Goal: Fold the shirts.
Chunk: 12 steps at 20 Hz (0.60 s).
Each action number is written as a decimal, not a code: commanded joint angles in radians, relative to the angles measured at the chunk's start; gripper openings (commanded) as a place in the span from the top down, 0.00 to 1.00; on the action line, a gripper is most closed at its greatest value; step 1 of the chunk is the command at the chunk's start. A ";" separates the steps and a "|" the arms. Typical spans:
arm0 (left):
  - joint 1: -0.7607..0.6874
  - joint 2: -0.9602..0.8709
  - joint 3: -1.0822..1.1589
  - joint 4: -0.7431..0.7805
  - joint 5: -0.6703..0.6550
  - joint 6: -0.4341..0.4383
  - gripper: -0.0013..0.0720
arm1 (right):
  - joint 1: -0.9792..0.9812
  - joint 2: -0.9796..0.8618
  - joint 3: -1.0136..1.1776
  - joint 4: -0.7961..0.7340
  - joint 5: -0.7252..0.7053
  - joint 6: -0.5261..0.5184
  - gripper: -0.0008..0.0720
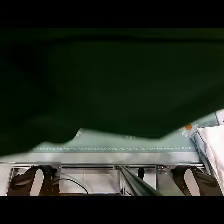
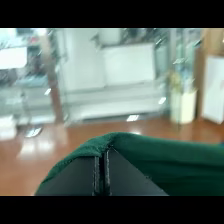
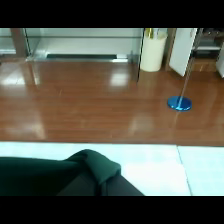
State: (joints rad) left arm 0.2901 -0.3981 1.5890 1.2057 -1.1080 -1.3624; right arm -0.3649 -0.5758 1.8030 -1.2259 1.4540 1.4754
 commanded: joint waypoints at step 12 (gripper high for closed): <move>-0.085 -0.435 -0.628 -0.251 0.243 0.045 0.96 | 0.001 -0.243 -0.705 0.296 -0.204 -0.161 0.95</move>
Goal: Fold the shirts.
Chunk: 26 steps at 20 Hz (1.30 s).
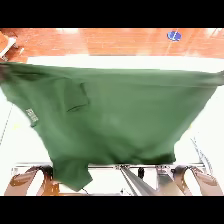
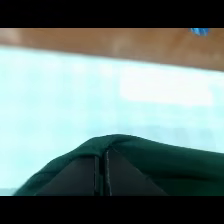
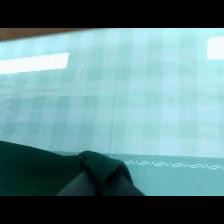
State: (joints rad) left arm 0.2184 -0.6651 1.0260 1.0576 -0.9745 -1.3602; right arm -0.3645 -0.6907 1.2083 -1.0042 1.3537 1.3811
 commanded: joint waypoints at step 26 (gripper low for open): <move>-0.049 -0.944 0.257 0.021 -0.364 0.099 0.96 | -0.001 -0.891 0.025 0.006 0.073 -0.159 0.95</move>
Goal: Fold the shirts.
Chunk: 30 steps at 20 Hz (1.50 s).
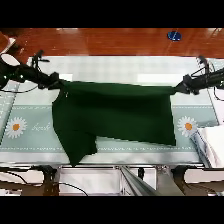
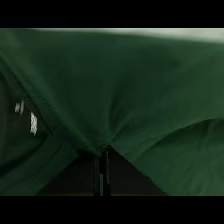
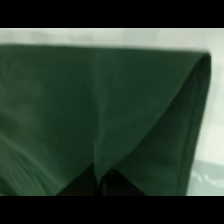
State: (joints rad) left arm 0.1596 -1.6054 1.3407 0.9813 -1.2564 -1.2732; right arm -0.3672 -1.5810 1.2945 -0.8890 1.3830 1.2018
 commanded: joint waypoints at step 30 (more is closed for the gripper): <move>0.347 0.527 -0.953 -0.013 0.016 0.031 0.29 | -0.085 0.686 -0.859 0.109 -0.355 0.084 0.42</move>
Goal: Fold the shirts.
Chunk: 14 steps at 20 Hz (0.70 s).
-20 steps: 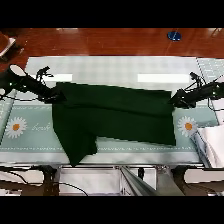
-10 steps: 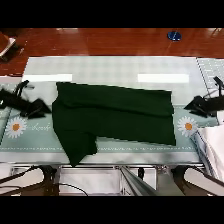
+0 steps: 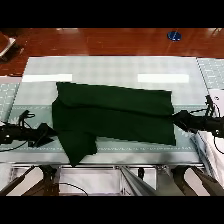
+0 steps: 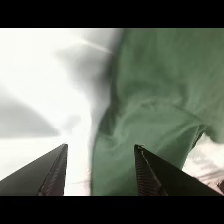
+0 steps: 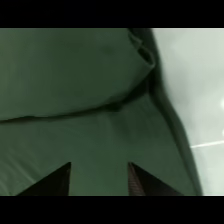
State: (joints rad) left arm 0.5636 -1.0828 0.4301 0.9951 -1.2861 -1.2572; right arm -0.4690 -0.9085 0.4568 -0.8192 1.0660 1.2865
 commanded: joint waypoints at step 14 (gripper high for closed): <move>-0.246 -0.069 -0.088 -0.092 0.168 0.071 0.96 | -0.196 0.013 -0.034 -0.392 0.314 0.182 0.42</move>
State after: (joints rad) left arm 0.3241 -1.1473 0.3405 0.8829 -1.1664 -1.1915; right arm -0.6533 -0.8963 0.4606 -1.2003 1.3071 1.4631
